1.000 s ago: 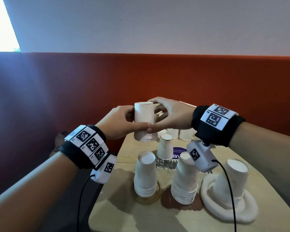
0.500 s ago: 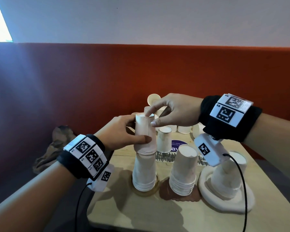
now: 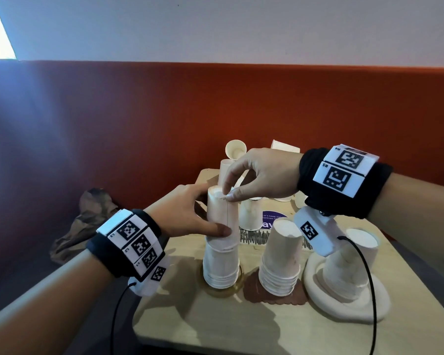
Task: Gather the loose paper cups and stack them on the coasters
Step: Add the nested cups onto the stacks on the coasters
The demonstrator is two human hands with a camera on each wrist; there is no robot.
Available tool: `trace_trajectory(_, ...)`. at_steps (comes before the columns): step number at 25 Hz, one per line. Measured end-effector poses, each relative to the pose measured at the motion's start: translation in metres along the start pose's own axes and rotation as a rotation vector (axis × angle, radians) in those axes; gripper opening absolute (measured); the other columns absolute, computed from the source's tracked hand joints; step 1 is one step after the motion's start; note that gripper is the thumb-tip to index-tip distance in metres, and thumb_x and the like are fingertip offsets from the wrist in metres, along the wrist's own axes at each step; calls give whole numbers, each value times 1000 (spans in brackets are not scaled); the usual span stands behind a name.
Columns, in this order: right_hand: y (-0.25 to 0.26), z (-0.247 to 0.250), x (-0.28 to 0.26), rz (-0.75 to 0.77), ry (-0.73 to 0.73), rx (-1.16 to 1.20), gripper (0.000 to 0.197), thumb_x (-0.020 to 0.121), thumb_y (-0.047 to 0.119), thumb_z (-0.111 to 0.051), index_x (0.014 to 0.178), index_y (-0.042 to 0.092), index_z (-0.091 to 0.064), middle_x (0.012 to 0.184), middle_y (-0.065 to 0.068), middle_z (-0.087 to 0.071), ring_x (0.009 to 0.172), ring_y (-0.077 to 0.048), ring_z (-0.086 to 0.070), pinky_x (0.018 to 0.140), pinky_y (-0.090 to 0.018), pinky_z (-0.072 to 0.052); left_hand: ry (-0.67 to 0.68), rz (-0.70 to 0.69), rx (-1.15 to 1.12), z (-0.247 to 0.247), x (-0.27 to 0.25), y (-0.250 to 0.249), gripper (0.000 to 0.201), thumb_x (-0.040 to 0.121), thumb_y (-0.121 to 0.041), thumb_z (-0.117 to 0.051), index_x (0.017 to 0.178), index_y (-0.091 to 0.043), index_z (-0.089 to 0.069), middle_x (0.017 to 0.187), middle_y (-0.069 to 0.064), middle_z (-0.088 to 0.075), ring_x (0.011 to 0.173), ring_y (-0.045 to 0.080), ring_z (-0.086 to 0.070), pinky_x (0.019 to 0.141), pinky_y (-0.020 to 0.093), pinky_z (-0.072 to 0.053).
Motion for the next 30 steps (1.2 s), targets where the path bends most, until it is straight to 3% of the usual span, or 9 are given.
trace_trajectory(6, -2, -13, 6, 9, 42, -24, 15, 84, 43, -75, 94, 31, -76, 100, 15, -73, 95, -2, -67, 94, -40, -54, 62, 55, 50, -7, 0, 11, 59, 53, -55, -89, 104, -35, -65, 98, -15, -74, 88, 5, -72, 82, 36, -60)
trace_trajectory(15, -8, -24, 11, 18, 117, -24, 19, 79, 42, -81, 91, 28, -78, 93, 11, -75, 89, -7, -69, 88, -43, -58, 172, 115, 112, -16, 3, 13, 58, 51, -53, -91, 99, -35, -64, 95, -14, -73, 86, 4, -71, 81, 35, -60)
trace_trajectory(21, -11, -33, 13, 17, 162, -23, 22, 79, 41, -81, 93, 25, -78, 93, 13, -72, 85, -1, -64, 86, -33, -56, 264, 179, 104, -23, 5, 18, 71, 50, -50, -92, 113, -37, -62, 104, -16, -72, 97, 5, -69, 89, 33, -58)
trace_trajectory(25, -14, -33, 9, 14, 164, -19, 20, 80, 43, -80, 93, 28, -77, 76, 29, -67, 74, 15, -59, 73, -18, -45, 372, 192, 111, -17, 10, 20, 88, 43, -51, -94, 122, -37, -58, 115, -16, -69, 106, 5, -67, 96, 35, -55)
trace_trajectory(28, -16, -14, 3, 13, 102, -18, 20, 82, 45, -78, 93, 29, -78, 85, 25, -71, 82, 15, -60, 80, -20, -48, 467, 258, 165, 6, 21, 18, 96, 47, -40, -97, 132, -37, -51, 123, -13, -65, 109, 6, -65, 100, 37, -53)
trace_trajectory(30, -19, 7, -3, -11, 38, -35, 18, 82, 47, -77, 91, 32, -78, 91, 23, -71, 85, 12, -62, 85, -22, -50, 462, 299, 244, 29, 32, 12, 89, 58, -36, -94, 136, -34, -51, 121, -14, -66, 106, 5, -66, 97, 34, -53)
Point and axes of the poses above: each hand's wrist, its own x-axis towards the middle knuckle, its own z-axis out of the back of the hand, y = z × x, the point moved 2 cm from there along x, towards the middle knuckle
